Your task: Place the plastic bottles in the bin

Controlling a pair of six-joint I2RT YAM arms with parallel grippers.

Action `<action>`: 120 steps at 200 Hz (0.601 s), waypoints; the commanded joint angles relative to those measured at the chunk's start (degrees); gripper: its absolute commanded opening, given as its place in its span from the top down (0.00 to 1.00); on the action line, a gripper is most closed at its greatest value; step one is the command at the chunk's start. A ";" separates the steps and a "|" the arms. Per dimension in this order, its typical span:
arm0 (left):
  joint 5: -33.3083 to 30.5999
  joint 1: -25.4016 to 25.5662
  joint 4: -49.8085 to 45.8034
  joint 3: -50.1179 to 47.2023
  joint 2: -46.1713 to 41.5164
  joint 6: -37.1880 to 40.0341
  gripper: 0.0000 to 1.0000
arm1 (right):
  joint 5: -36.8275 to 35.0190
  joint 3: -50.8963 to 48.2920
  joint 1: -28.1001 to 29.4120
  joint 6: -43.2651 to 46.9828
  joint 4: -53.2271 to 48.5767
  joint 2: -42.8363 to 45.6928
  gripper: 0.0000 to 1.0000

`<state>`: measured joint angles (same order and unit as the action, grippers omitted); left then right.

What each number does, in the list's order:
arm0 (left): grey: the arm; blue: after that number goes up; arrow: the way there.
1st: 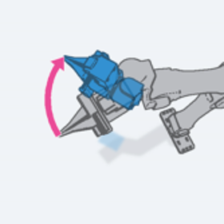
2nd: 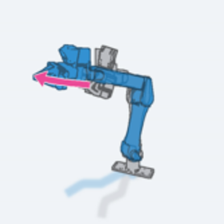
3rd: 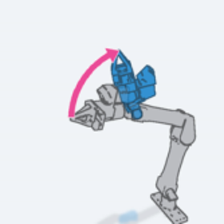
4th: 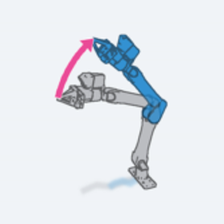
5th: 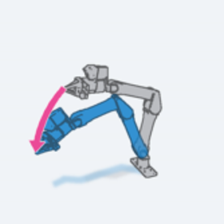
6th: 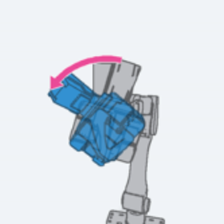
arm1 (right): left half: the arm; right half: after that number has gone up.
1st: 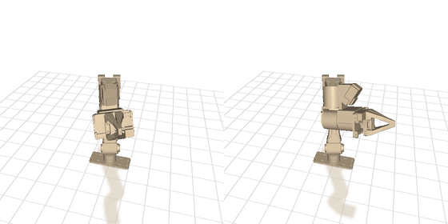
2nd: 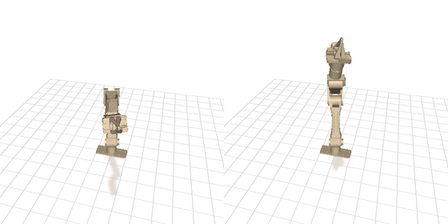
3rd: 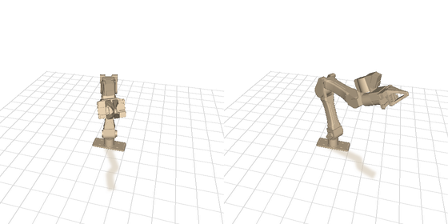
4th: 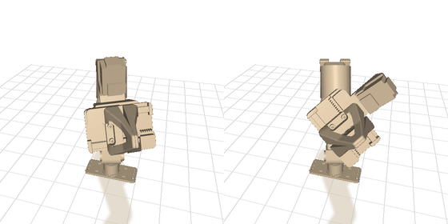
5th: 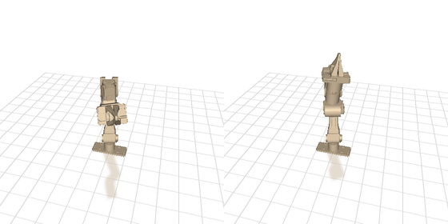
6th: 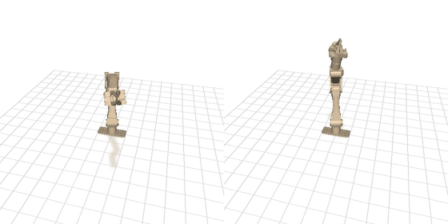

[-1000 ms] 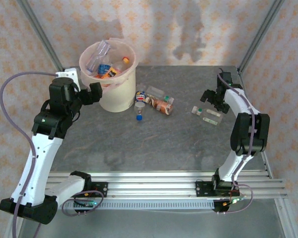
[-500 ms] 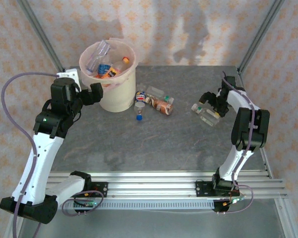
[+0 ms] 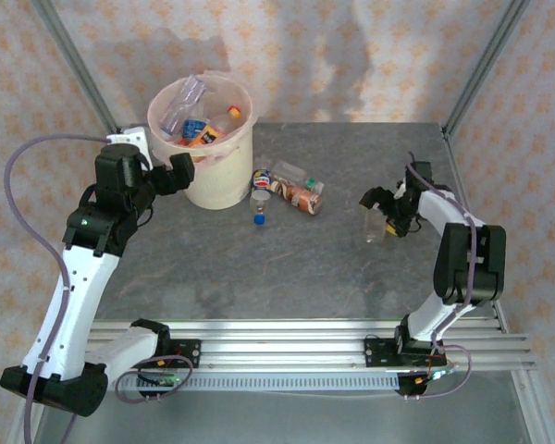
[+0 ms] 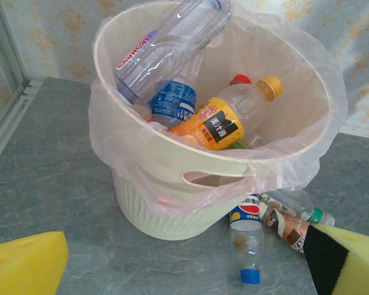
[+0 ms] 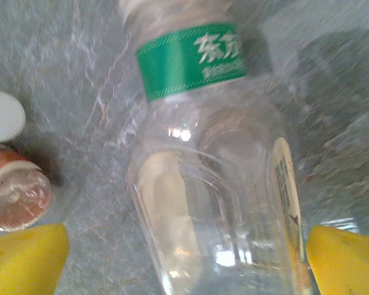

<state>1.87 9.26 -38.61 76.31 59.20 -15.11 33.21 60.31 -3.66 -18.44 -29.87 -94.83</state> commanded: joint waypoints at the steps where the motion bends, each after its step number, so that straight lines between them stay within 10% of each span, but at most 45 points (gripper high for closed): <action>1: 1.03 0.06 1.95 0.32 0.69 -0.79 0.00 | -5.70 -1.16 2.47 -1.32 -0.18 1.15 0.01; 120: 1.65 0.06 2.21 0.65 1.30 -1.15 0.00 | -17.57 1.82 5.83 -3.99 -3.29 -4.75 0.06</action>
<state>2.81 9.26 -38.04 76.34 60.55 -15.22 18.83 60.05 1.72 -21.30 -31.75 -98.43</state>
